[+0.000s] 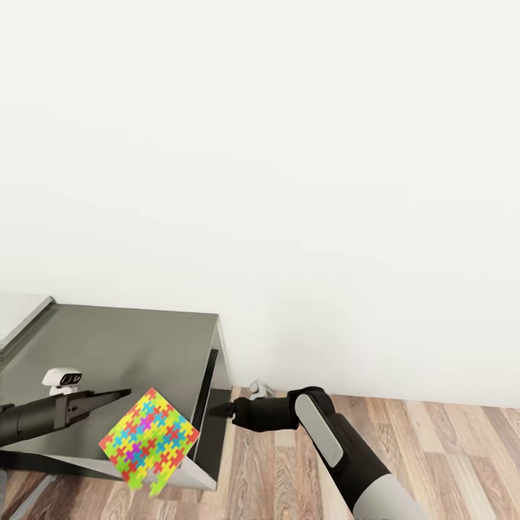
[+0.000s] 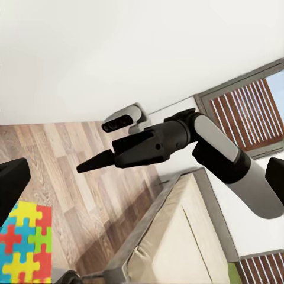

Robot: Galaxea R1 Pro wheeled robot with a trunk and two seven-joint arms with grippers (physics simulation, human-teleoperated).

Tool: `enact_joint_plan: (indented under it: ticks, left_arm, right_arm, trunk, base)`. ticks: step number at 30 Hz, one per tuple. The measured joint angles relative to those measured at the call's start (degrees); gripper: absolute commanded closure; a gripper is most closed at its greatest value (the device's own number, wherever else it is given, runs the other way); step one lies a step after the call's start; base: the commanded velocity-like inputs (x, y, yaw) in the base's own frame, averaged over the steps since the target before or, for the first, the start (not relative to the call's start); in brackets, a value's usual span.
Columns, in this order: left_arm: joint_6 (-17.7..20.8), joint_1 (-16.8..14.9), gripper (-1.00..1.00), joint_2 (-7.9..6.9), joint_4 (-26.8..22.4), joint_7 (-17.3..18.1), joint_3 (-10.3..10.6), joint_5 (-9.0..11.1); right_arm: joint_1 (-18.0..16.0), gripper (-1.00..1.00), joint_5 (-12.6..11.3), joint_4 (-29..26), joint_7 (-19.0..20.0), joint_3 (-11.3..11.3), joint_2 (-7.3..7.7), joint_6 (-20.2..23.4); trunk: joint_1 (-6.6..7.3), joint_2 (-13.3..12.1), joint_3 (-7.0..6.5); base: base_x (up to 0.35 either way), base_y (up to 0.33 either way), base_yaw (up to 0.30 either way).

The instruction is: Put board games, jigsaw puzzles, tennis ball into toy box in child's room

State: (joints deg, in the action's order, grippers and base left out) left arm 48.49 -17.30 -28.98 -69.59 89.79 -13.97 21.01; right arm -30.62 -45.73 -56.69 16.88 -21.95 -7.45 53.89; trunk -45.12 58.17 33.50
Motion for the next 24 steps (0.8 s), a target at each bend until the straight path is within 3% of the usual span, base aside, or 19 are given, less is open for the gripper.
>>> enact_joint_plan:
  ticks: [8,24]
  left_arm:
    - [0.24,0.02,-1.0,0.0,-0.47,0.0,0.05,0.0]
    - [0.3,0.32,-1.0,0.0,-0.68,0.0,0.0,-0.01]
  right_arm:
    - [-0.13,-1.0,0.0,0.0,-0.01,-0.09,0.02,0.0]
    - [-0.17,-1.0,0.05,0.0,0.0,-0.11,0.0,0.0]
  trunk:
    - [0.01,0.0,0.0]
    - [0.01,0.0,0.0]
  base:
    - [-0.119,0.109,0.0]
    - [-0.013,0.06,0.0]
